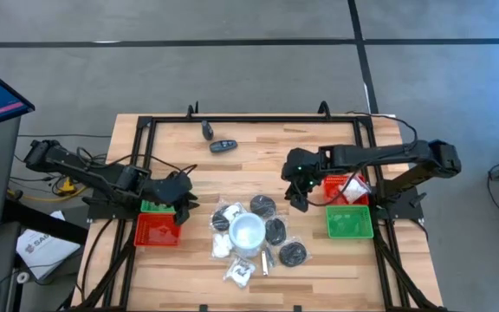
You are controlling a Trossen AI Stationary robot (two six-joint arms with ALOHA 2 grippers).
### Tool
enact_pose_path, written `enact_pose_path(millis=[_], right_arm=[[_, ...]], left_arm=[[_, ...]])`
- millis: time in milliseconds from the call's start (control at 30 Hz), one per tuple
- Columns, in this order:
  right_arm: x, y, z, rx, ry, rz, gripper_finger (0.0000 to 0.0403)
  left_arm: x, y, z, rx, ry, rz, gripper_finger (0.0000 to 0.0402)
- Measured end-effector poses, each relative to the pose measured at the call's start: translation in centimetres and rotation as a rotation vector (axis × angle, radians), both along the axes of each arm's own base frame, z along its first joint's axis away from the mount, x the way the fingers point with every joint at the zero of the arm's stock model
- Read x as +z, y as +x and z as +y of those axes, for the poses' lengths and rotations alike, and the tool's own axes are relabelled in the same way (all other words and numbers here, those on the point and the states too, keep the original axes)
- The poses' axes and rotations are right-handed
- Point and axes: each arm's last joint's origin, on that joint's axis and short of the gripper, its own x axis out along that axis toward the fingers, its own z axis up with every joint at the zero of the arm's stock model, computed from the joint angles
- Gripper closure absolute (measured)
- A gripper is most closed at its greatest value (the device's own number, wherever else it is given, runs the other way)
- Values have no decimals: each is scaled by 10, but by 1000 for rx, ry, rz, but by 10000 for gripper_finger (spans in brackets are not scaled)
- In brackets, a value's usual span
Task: Pick & Place Travel size toiletries
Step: Put the black hairbrush into the left red bin
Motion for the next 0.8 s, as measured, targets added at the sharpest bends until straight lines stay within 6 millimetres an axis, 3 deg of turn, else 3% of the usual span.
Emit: enact_pose_path(millis=[800], right_arm=[[-66,-15,-2,-196,127,-42,330]], left_arm=[[1,1,0,8,12,-21,280]])
